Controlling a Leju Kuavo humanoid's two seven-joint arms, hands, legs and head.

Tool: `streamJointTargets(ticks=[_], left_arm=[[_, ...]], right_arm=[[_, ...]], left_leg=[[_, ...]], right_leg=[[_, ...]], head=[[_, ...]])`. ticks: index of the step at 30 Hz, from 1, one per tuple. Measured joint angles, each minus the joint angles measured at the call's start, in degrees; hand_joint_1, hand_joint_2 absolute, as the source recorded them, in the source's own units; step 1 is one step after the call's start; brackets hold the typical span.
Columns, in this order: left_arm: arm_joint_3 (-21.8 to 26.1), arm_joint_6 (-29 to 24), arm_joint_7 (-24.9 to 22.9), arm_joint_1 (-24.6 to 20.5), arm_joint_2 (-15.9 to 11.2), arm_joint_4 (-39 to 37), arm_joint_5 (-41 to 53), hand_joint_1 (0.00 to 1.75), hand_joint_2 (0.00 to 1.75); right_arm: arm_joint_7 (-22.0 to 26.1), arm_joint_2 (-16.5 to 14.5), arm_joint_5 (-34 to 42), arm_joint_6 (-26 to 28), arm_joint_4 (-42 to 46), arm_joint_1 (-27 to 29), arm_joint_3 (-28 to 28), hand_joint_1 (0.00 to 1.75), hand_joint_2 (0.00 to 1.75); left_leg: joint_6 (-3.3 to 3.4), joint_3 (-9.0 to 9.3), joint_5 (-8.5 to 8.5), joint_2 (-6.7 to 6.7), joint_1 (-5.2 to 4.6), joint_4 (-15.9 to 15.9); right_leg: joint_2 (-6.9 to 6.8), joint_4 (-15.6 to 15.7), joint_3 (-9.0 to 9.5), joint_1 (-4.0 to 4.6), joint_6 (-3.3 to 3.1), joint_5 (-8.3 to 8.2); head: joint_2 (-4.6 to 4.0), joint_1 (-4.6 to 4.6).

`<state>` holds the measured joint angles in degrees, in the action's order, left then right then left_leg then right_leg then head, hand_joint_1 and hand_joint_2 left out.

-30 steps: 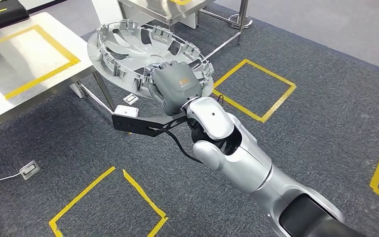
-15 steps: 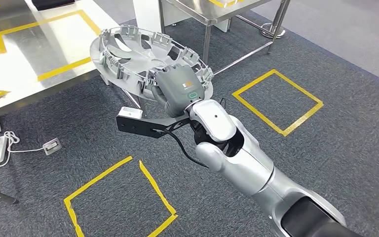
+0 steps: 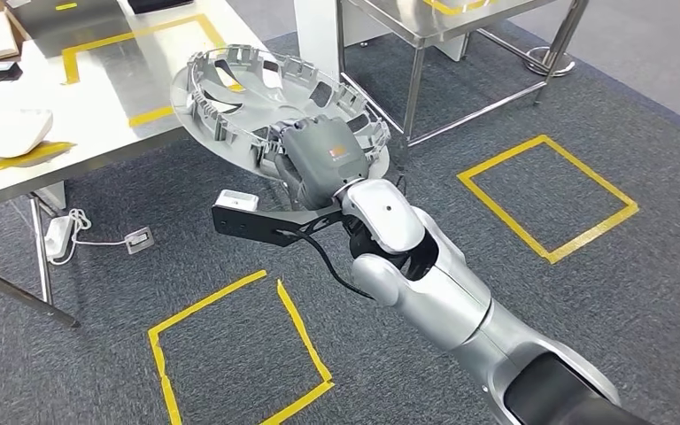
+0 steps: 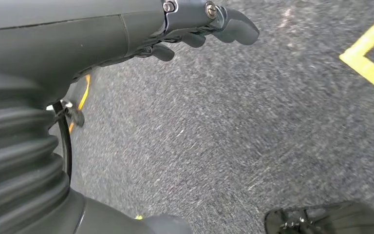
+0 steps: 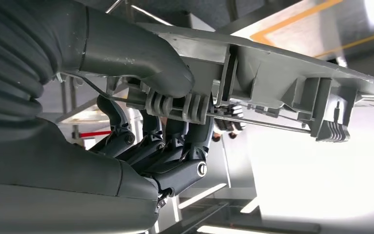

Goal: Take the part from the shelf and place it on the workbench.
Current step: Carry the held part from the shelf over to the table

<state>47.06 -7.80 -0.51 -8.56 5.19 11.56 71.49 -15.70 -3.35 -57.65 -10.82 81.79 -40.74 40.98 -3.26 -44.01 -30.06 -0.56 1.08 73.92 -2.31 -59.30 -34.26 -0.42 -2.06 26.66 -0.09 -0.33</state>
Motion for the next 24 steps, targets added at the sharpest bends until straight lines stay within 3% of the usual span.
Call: streamJointTargets(ticks=[1,3,5,6,8,10,12,14,15,16,19,21,23,24], left_arm=[[0.00,0.00,-0.02,0.01,-0.05,0.01,0.00,0.00,1.75],[0.00,0.00,-0.03,-0.05,-0.15,0.02,0.00,0.00,1.75],[0.00,0.00,-0.02,-0.19,-0.19,0.02,0.00,0.00,1.75],[0.00,0.00,-0.01,-0.22,-0.18,0.02,0.00,0.00,1.75],[0.00,0.00,-0.03,-0.12,-0.18,0.02,0.00,0.00,1.75],[0.00,0.00,-0.04,-0.09,-0.17,0.02,0.00,0.00,1.75],[-0.01,0.00,-0.03,-0.22,-0.17,0.03,0.00,0.00,1.75],[-0.01,0.00,-0.03,-0.28,-0.18,0.03,0.00,0.00,1.75],[-0.02,0.00,-0.04,-0.24,-0.18,0.03,0.00,0.00,1.75],[-0.01,0.00,-0.04,-0.21,-0.18,0.02,0.00,0.00,1.75],[-0.01,0.00,-0.03,-0.26,-0.07,0.02,0.00,0.00,1.75],[-0.02,-0.01,-0.04,-0.30,0.00,0.03,0.00,0.00,1.75],[-0.01,-0.01,-0.12,-0.15,-0.09,0.02,0.00,0.00,1.75],[-0.01,-0.02,-0.20,-0.02,-0.10,-0.01,0.00,0.00,1.75]], right_arm=[[0.01,0.01,0.01,0.00,0.01,0.07,0.00,1.75,1.75],[0.01,0.00,0.04,0.00,0.04,0.13,0.00,1.75,1.75],[0.02,0.03,0.03,0.00,0.15,0.13,-0.03,1.75,1.75],[0.03,0.05,0.03,0.01,0.22,0.14,-0.04,1.75,1.75],[0.04,0.07,0.03,0.02,0.28,0.14,-0.04,1.75,1.75],[0.04,0.08,0.03,0.02,0.32,0.14,-0.05,1.75,1.75],[0.05,0.17,0.03,0.02,0.38,0.21,-0.08,1.75,1.75],[0.03,0.29,0.03,0.02,0.39,0.44,-0.09,1.75,1.75],[0.03,0.33,0.03,0.02,0.39,0.58,-0.09,1.75,1.75],[0.01,0.34,0.03,0.01,0.39,0.69,-0.09,1.75,1.75],[0.02,0.36,0.03,0.00,0.40,0.74,-0.11,1.75,1.75],[0.06,0.36,0.04,0.02,0.42,0.71,-0.14,1.75,1.75],[0.05,0.33,0.05,0.02,0.43,0.69,-0.15,1.75,1.75],[0.03,0.29,0.05,0.02,0.45,0.70,-0.15,1.75,1.75]], left_leg=[[-0.04,0.89,1.11,0.22,0.02,-1.42],[0.11,4.84,4.01,1.99,-0.16,-8.42],[1.00,7.39,5.26,3.39,-0.43,-13.39],[1.53,7.55,5.09,3.42,-0.59,-13.93],[2.41,7.34,5.28,2.15,-0.49,-13.97],[3.09,7.29,5.46,1.09,-0.24,-14.08],[3.57,7.19,5.58,0.06,-0.08,-14.13],[3.74,7.06,5.64,-1.15,-0.10,-14.10],[3.74,7.03,5.66,-1.83,-0.11,-14.06],[3.71,7.02,5.69,-2.54,-0.12,-14.00],[3.32,6.90,5.89,-4.59,-0.08,-13.86],[2.62,6.56,6.20,-5.66,0.04,-14.01],[1.75,6.36,6.60,-6.72,0.12,-14.42],[1.44,6.19,6.56,-6.45,0.04,-14.38]], right_leg=[[-0.61,-0.04,0.00,-0.01,0.06,0.05],[-1.74,-0.25,0.01,0.11,0.43,0.29],[-2.72,-0.59,-0.06,0.53,0.96,0.58],[-3.17,-0.65,-0.07,0.76,1.21,0.67],[-3.80,-0.68,0.03,0.81,1.76,0.88],[-1.72,-2.54,-0.68,0.51,2.48,2.36],[1.25,-8.71,-3.48,0.31,2.94,5.73],[2.01,-15.69,-6.90,0.32,2.97,8.34],[2.08,-16.86,-7.58,0.32,2.87,8.17],[2.21,-15.79,-7.17,0.32,2.68,6.92],[4.67,-4.68,-2.06,0.29,1.82,1.52],[5.80,-1.03,-0.46,0.38,1.59,0.75],[4.78,-0.61,-0.25,0.38,1.38,0.58],[4.17,-0.30,-0.01,0.25,1.11,0.39]], head=[[0.00,-0.01],[0.00,-0.04],[0.00,0.07],[0.00,0.14],[0.00,0.26],[0.00,0.30],[0.00,0.42],[0.00,0.49],[0.00,0.50],[0.00,0.52],[0.00,0.52],[0.00,0.52],[0.00,0.54],[0.00,0.48]])
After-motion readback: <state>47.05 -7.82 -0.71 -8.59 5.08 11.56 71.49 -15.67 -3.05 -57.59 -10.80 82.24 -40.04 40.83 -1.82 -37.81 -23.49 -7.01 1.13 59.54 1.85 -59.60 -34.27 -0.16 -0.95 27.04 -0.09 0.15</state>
